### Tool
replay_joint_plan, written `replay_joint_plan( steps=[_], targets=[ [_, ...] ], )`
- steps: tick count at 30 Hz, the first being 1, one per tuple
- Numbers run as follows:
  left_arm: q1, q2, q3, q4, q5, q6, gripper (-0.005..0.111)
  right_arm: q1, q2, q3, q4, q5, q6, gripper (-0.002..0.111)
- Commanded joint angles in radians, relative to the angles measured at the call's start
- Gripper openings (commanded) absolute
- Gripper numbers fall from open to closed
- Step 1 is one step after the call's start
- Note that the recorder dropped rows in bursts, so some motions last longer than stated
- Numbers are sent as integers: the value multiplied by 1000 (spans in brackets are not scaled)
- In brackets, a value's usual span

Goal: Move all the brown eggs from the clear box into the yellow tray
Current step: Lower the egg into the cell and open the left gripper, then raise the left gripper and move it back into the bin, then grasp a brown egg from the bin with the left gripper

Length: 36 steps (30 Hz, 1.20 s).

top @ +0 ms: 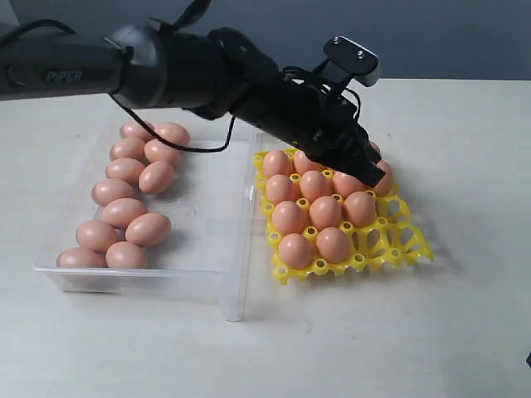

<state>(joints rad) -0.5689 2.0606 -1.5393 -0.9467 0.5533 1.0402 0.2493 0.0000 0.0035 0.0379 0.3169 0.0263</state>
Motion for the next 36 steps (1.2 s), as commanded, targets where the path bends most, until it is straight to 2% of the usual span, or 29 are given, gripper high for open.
replay_joint_plan(
  steps=[1, 2, 5, 7, 9, 11, 13, 16, 22, 24, 29, 36],
  targets=[
    [11, -31, -86, 531, 119, -423, 0, 1, 0, -3, -2, -12, 0, 1],
    [25, -53, -87, 622, 146, -476, 0, 1, 0, -3, -2, -12, 0, 1],
    [72, -95, -87, 677, 196, -530, 0, 1, 0, -3, -2, -12, 0, 1],
    [139, -118, -85, 679, 251, -550, 0, 1, 0, -3, -2, -12, 0, 1],
    [253, -123, -84, 685, 315, -623, 0, 1, 0, -3, -2, -12, 0, 1],
    [307, -123, -58, 687, 299, -642, 0, 1, 0, -3, -2, -12, 0, 1],
    [333, -116, -27, 724, 272, -640, 0, 1, 0, -3, -2, -12, 0, 1],
    [359, -93, 3, 795, 285, -646, 4, 1, 0, -3, -2, -12, 0, 1],
    [396, -45, 49, 802, 292, -689, 46, 1, 0, -3, -2, -12, 0, 1],
    [396, -38, 60, 817, 278, -692, 56, 1, 0, -3, -2, -12, 0, 1],
    [396, -36, 98, 894, 238, -725, 59, 1, 0, -3, -2, -12, 0, 1],
    [396, -9, 121, 854, 188, -725, 59, 1, 0, -3, -2, -12, 0, 1]
  ],
)
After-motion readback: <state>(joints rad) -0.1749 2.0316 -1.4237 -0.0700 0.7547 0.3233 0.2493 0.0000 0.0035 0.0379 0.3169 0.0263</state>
